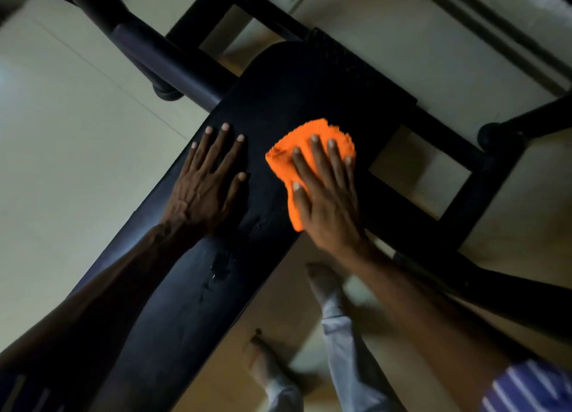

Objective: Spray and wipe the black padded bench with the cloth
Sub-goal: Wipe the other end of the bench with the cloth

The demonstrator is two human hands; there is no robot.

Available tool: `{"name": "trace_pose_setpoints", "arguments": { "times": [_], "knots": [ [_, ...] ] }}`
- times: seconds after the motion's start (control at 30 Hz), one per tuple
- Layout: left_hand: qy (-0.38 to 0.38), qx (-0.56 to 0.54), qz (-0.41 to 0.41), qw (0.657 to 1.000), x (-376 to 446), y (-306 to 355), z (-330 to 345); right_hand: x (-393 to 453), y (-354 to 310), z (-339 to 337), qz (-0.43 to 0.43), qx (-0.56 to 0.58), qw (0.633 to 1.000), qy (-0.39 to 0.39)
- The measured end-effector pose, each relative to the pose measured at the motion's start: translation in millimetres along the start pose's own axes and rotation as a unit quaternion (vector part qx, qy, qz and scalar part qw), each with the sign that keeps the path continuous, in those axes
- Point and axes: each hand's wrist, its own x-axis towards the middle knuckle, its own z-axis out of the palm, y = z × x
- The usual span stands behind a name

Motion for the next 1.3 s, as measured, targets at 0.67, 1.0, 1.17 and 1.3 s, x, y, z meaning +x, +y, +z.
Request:
{"name": "trace_pose_setpoints", "arguments": {
  "times": [0.67,1.0,1.17,1.3],
  "knots": [
    [-0.011,-0.01,-0.009,1.0,-41.3,-14.0,-4.0,63.2,-2.4,-1.6,0.092,-0.056,0.993,0.042],
    [-0.01,-0.017,-0.03,0.999,-42.8,-7.7,-4.1,-66.8,-54.2,20.8,-0.04,0.015,0.999,-0.011],
    [-0.002,-0.012,-0.053,0.999,-54.1,-1.9,-2.4,17.0,-15.1,10.3,0.036,-0.028,0.997,0.065],
    [-0.002,-0.017,-0.066,0.998,-70.2,-6.0,-4.8,5.7,-58.5,19.4,0.137,-0.008,0.987,0.084]
  ]
}}
